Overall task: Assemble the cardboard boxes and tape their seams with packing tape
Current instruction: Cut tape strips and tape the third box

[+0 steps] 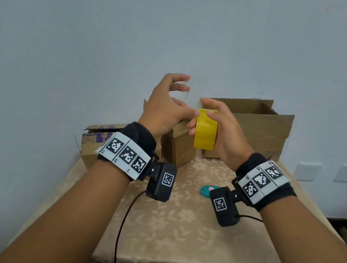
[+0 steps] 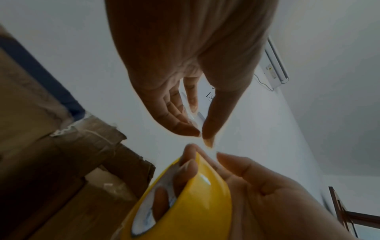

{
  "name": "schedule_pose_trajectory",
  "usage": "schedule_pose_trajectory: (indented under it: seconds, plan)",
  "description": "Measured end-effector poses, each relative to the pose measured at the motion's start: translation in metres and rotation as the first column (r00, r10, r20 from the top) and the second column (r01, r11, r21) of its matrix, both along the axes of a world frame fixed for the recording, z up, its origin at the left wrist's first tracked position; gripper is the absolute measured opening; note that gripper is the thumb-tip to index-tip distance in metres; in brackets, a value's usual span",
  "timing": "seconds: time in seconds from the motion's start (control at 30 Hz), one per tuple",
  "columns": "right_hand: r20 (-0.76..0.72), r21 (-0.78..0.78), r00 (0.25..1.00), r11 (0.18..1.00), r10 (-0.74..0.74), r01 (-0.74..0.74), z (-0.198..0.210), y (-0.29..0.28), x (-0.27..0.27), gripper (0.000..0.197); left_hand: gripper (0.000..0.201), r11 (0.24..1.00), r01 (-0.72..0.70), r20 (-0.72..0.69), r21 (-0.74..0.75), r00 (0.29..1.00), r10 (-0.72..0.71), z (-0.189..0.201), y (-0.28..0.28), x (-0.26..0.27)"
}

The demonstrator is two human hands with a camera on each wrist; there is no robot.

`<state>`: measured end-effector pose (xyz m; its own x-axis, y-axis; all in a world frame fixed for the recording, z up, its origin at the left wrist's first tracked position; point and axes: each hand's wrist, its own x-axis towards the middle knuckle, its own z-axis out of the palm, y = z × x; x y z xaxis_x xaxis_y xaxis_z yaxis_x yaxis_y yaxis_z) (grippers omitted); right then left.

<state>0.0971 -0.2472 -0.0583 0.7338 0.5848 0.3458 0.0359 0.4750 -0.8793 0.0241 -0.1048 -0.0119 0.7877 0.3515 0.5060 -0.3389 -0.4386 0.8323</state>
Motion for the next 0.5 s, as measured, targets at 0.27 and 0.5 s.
schedule_pose_trajectory:
  seconds: [0.27,0.5]
  plan:
    - [0.038,-0.009,0.999,1.000,-0.013,0.013,0.0016,-0.0039,0.0058,0.066,0.075,0.998,-0.016,0.025,-0.055,1.000,0.018,0.0003,0.0001,0.0006]
    - [0.003,-0.002,1.000,1.000,-0.023,0.023,0.0063,-0.0041,0.0050,0.058,0.075,0.997,-0.016,0.042,-0.075,0.999,0.020,-0.0020,-0.0049,0.0023]
